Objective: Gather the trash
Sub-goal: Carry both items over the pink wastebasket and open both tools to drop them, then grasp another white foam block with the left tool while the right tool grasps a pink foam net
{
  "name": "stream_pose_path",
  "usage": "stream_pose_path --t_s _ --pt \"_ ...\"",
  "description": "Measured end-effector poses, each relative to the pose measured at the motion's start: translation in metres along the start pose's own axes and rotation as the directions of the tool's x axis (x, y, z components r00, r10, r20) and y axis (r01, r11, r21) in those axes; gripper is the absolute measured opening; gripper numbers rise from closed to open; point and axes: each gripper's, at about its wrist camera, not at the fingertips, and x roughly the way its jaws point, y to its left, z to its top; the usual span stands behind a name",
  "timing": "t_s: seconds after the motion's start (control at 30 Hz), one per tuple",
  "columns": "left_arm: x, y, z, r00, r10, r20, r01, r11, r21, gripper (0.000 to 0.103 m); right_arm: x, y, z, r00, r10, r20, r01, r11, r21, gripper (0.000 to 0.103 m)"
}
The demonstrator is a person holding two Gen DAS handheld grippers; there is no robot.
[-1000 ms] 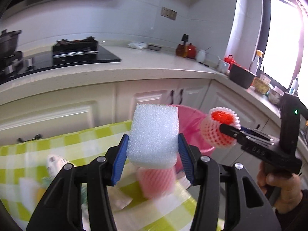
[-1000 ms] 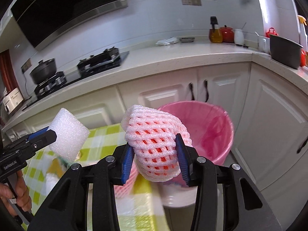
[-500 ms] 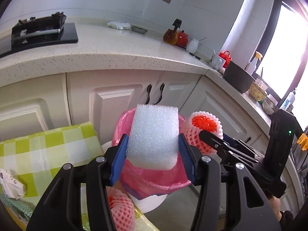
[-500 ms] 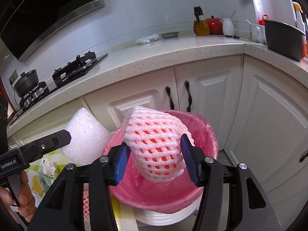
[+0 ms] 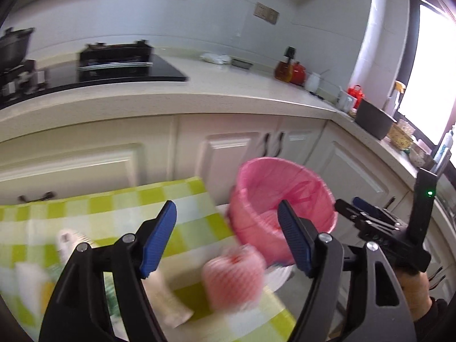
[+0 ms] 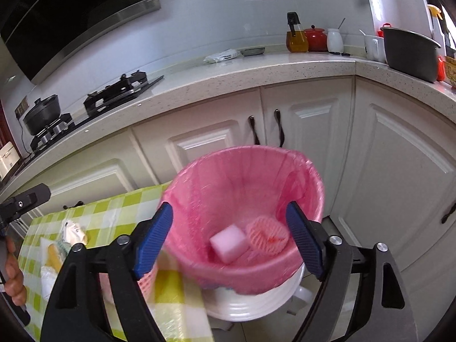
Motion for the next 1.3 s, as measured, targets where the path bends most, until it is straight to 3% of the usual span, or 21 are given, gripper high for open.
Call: stream_pose_path --t_s 0.13,0.23,0.37,0.53,0.63,0.9,1.3 --pt "-0.052 0.04 -0.029 0.996 0.079 0.045 -0.08 0.997 0.003 0.071 -0.019 0.04 -0.03 1.0 0.0 0.007 0.0 0.999 -0.054 0.085" --pt "-0.092 0.074 -0.058 0.983 0.171 0.072 -0.172 0.985 0.009 0.071 -0.032 0.072 -0.054 1.0 0.011 0.004 -0.011 0.995 -0.098 0.085" --pt "-0.134 0.121 -0.102 0.957 0.286 0.051 -0.285 0.958 -0.022 0.071 -0.048 0.112 -0.084 0.999 0.031 -0.016 -0.032 0.992 -0.12 0.085" --pt "-0.168 0.169 -0.145 0.952 0.305 0.007 -0.302 0.946 -0.117 0.071 -0.057 0.149 -0.121 0.994 0.083 -0.077 -0.091 0.989 -0.113 0.085" --pt "-0.178 0.186 -0.165 0.964 0.266 -0.012 -0.265 0.951 -0.158 0.071 -0.052 0.16 -0.133 0.991 0.075 -0.11 -0.087 0.99 -0.113 0.085" --pt "-0.166 0.204 -0.17 0.966 0.258 -0.03 -0.258 0.943 -0.208 0.07 -0.027 0.168 -0.127 0.988 -0.018 -0.155 -0.003 0.992 -0.13 0.085" --pt "-0.088 0.246 -0.126 0.963 0.229 -0.14 -0.241 0.968 -0.072 0.068 0.031 0.163 -0.098 0.974 -0.074 -0.214 0.045 0.989 -0.139 0.085"
